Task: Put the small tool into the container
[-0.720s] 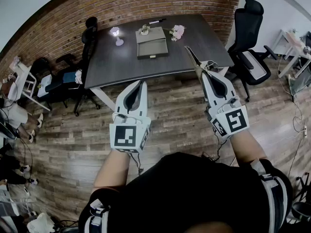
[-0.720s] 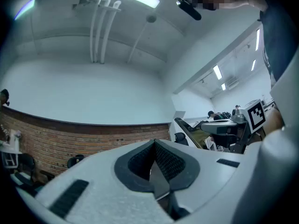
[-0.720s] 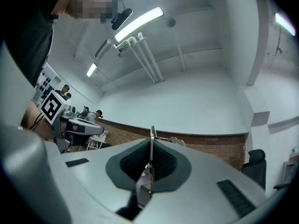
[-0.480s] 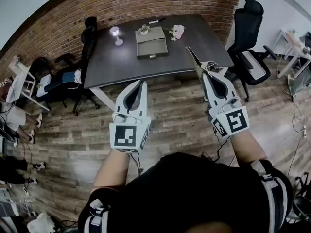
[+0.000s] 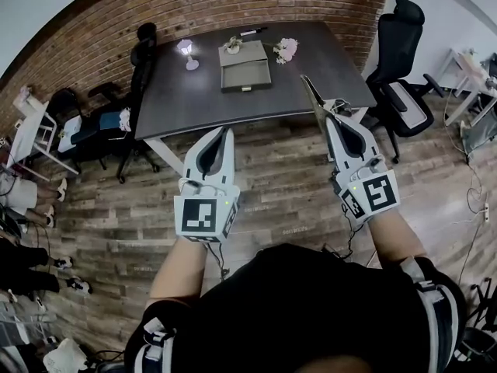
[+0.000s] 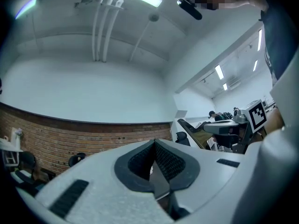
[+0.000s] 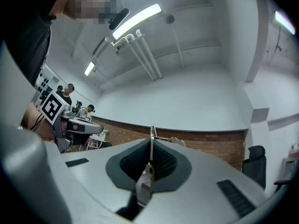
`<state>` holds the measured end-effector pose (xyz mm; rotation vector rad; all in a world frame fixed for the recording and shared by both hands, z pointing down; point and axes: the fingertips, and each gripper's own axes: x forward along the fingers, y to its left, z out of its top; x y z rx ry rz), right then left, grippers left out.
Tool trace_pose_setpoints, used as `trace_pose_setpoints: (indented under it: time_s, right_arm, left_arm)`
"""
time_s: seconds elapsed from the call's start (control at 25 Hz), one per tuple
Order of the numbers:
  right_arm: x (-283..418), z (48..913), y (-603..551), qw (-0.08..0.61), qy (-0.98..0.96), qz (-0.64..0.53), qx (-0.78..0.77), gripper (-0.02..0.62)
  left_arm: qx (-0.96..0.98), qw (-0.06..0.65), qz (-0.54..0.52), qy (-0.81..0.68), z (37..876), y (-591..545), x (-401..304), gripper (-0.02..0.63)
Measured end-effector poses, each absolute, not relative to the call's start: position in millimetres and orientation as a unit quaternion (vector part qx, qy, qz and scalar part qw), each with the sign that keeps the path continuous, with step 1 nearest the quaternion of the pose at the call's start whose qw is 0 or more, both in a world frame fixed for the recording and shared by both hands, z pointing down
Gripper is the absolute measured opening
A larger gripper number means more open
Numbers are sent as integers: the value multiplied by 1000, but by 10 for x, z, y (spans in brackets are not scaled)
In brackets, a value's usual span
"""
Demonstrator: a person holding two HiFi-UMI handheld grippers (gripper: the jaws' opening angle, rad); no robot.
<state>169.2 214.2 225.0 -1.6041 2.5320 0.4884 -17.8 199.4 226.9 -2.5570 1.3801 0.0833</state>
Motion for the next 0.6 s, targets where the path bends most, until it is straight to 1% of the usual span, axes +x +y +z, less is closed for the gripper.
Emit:
trace_pose_setpoints:
  time_s: [0.6]
  right_arm:
    - [1268, 2275, 1930, 51, 830, 152, -533, 0]
  left_arm:
    - [-872, 114, 24, 475, 2330, 1813, -699, 8]
